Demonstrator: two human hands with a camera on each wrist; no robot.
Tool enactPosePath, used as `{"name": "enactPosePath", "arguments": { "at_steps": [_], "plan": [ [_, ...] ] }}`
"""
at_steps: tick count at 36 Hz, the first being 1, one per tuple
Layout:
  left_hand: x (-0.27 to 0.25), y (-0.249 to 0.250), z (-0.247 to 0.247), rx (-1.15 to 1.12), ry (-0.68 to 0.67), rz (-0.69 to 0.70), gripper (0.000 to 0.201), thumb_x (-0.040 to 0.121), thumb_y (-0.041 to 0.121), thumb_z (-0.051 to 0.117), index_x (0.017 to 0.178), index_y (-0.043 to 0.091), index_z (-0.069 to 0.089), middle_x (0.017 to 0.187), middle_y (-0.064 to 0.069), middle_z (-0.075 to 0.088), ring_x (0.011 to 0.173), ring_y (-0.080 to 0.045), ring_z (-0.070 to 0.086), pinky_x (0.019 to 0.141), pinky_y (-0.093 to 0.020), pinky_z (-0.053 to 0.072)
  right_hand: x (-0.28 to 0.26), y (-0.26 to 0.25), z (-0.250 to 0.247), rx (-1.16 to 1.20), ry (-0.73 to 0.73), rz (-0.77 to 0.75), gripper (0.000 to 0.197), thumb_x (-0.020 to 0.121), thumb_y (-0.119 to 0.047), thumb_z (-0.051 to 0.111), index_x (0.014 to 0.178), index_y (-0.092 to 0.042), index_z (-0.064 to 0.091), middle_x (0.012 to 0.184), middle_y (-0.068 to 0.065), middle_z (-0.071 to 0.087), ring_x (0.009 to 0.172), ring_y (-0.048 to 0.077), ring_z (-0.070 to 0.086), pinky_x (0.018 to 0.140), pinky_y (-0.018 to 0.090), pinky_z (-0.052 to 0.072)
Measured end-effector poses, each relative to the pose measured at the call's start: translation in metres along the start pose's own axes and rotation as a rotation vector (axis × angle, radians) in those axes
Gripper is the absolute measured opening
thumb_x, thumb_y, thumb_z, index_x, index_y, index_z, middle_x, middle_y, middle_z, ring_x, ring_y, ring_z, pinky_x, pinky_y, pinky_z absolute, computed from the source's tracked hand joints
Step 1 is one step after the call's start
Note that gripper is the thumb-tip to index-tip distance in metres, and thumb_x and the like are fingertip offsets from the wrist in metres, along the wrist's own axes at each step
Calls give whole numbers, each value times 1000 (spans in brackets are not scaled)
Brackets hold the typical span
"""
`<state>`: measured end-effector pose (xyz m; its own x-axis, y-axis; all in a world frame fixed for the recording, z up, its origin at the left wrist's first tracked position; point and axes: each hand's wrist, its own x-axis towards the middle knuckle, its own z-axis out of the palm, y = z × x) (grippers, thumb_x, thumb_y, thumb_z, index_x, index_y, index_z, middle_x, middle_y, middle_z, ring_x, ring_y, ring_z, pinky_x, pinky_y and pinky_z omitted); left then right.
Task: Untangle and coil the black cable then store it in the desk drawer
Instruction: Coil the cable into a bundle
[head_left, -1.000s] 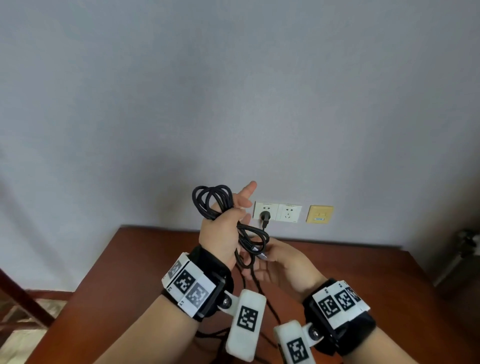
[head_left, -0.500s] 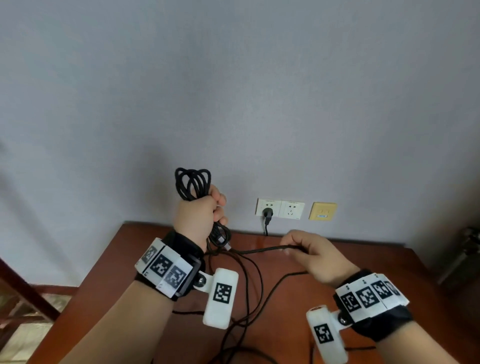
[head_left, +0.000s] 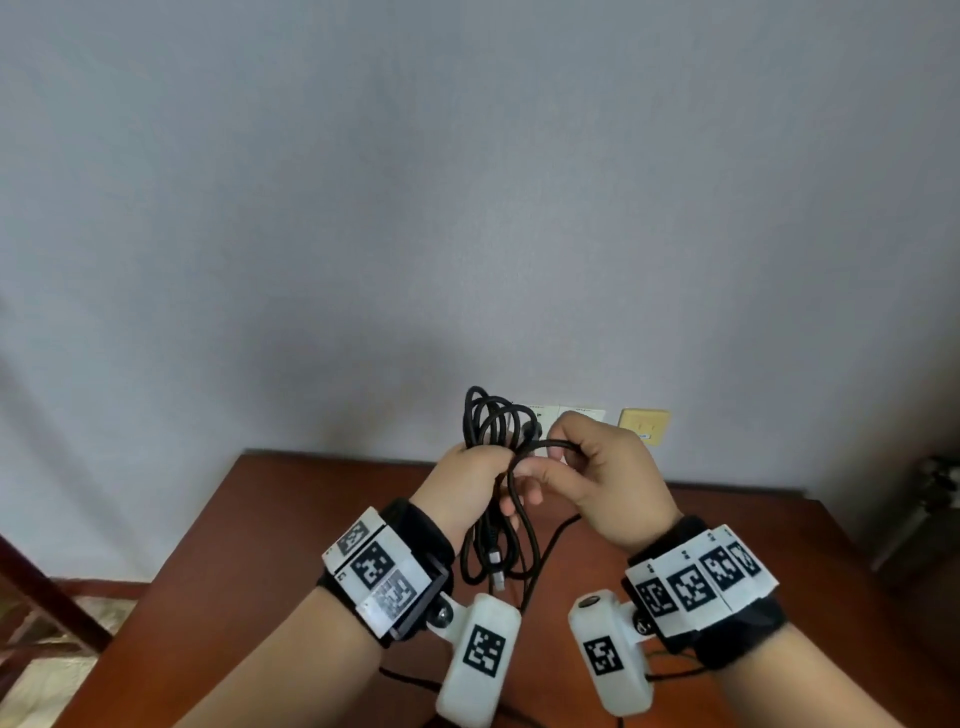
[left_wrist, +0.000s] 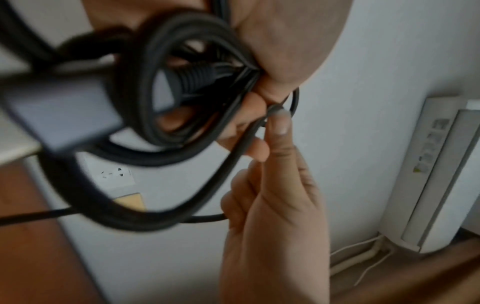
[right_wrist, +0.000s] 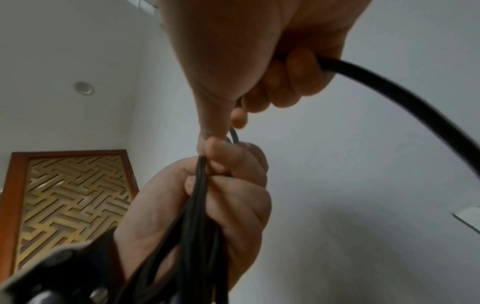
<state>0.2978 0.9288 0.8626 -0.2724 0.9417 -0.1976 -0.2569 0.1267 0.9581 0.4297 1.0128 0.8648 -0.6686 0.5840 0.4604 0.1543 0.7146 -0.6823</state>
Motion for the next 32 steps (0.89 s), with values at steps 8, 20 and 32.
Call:
{"name": "enactPosePath", "arguments": {
  "at_steps": [8,20,32],
  "plan": [
    [0,-7,-2,-101,-62,-47,34,86,38,56,71,8,60,52,-5,49,46,-16,40,45,-25,36,-1,-2,2,20,98,133,44,68,-33,82,57,-19,42,43,-13,40,45,5,31,45,16,25],
    [-7,-6,1,-244,-231,-75,23,78,6,70,59,13,59,45,2,32,47,-12,43,64,-34,54,0,2,2,209,-100,101,24,76,-33,67,81,-17,50,69,-8,52,65,6,46,62,27,41],
    [-2,14,-12,-459,-34,-4,11,78,24,66,71,18,60,43,6,28,34,-8,28,41,-21,36,-25,16,4,599,51,226,28,92,-26,40,86,0,46,56,-5,43,52,15,42,56,28,42]
  ]
}}
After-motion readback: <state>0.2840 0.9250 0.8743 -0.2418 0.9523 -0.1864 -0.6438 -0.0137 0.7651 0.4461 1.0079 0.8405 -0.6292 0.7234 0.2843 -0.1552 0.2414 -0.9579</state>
